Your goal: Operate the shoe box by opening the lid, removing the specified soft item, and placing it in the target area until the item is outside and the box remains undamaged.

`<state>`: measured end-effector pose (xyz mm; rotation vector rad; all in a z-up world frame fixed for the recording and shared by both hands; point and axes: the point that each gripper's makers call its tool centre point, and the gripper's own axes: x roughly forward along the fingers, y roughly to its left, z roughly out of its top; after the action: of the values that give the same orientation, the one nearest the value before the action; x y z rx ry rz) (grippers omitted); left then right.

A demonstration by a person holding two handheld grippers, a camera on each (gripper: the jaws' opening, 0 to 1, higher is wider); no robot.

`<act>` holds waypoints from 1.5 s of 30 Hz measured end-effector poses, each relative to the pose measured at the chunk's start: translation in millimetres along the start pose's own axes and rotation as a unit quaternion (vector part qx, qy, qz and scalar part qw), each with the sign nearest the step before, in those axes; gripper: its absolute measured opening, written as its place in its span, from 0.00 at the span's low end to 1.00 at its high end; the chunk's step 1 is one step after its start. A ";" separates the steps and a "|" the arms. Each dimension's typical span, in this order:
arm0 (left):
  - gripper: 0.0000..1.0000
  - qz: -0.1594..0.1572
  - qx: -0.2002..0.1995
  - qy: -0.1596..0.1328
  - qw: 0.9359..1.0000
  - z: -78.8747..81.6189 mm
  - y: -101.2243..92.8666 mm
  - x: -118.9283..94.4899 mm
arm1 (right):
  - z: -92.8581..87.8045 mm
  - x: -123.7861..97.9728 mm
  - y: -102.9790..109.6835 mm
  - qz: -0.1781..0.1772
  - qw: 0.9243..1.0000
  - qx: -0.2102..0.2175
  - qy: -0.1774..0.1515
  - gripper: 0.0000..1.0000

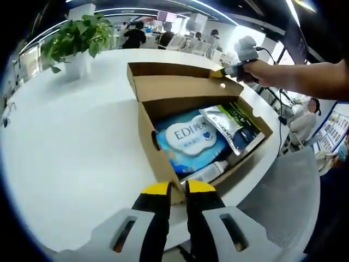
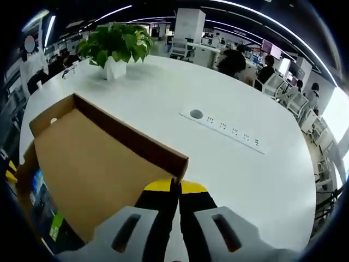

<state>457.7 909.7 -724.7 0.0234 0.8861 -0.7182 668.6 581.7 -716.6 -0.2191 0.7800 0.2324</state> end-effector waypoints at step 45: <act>0.08 0.002 -0.008 0.004 1.000 -0.2 -0.2 0.4 | -35.7 27.1 8.1 0.017 0.998 0.002 0.067 0.02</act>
<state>457.5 909.4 -725.1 0.0127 0.8994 -0.7081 661.1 582.8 -761.5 -0.2192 0.9180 0.2508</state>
